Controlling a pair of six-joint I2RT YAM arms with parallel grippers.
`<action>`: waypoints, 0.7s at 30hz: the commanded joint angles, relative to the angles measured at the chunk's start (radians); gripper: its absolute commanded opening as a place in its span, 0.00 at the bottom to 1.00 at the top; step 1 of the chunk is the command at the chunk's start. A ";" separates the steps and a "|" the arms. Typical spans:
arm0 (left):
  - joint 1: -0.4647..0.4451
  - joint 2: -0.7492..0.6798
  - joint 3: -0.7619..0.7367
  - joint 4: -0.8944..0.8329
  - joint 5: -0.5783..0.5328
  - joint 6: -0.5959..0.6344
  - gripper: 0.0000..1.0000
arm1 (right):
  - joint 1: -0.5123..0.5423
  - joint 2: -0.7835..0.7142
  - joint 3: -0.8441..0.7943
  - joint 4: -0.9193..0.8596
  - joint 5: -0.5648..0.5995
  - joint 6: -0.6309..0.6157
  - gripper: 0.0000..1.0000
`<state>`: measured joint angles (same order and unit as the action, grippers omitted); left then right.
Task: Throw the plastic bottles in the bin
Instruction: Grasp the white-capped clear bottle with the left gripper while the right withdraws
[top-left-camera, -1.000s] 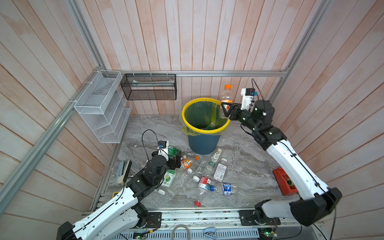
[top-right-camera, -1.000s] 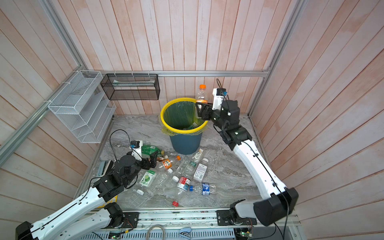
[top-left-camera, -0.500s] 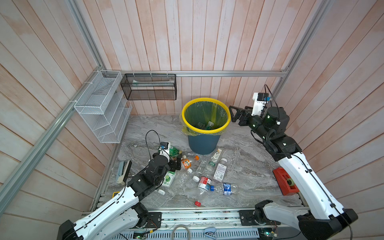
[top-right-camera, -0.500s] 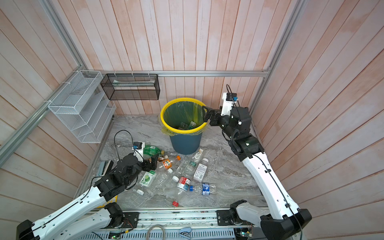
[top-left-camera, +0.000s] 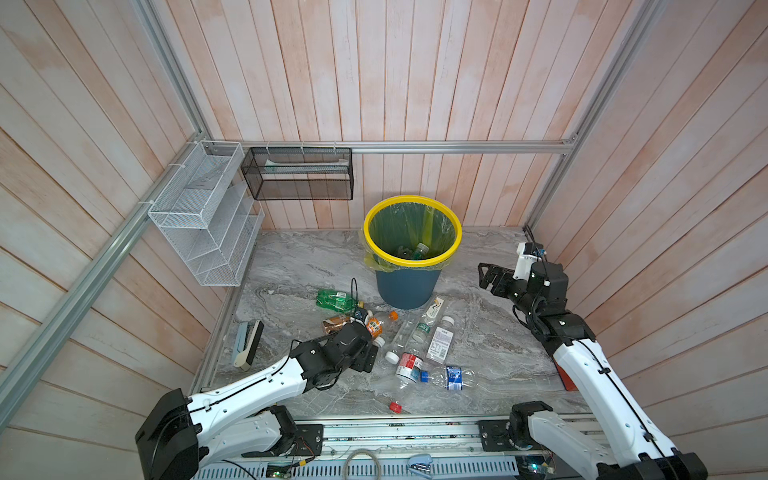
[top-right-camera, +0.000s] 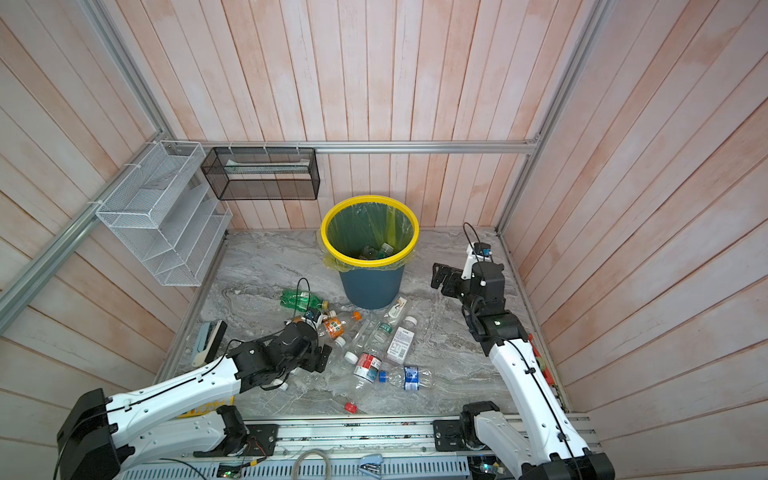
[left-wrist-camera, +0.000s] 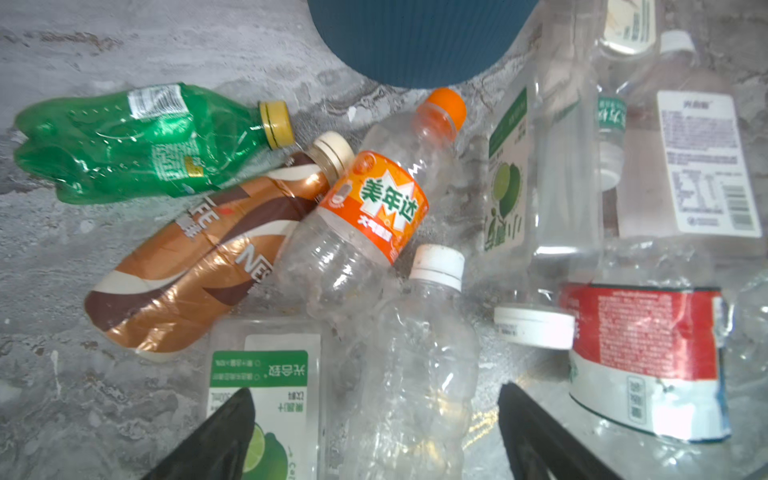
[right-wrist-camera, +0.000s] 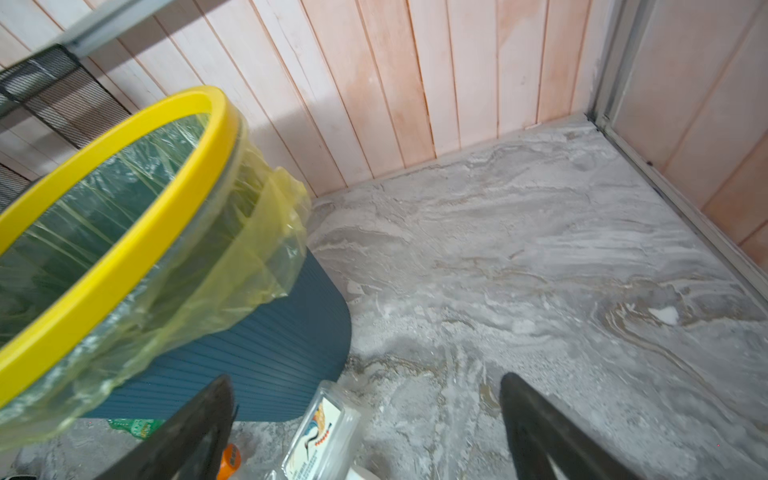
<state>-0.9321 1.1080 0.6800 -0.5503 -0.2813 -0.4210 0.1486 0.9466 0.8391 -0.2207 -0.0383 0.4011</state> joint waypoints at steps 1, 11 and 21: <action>-0.014 0.034 0.044 -0.089 0.035 -0.051 0.91 | -0.024 -0.026 -0.031 0.001 -0.013 0.019 1.00; -0.065 0.140 0.049 -0.098 0.098 -0.080 0.85 | -0.052 -0.045 -0.095 0.004 -0.018 0.016 1.00; -0.065 0.219 0.045 -0.064 0.161 -0.073 0.76 | -0.062 -0.043 -0.115 0.020 -0.026 0.015 1.00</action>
<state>-0.9943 1.3109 0.7082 -0.6308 -0.1501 -0.4934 0.0944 0.9104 0.7410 -0.2104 -0.0544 0.4160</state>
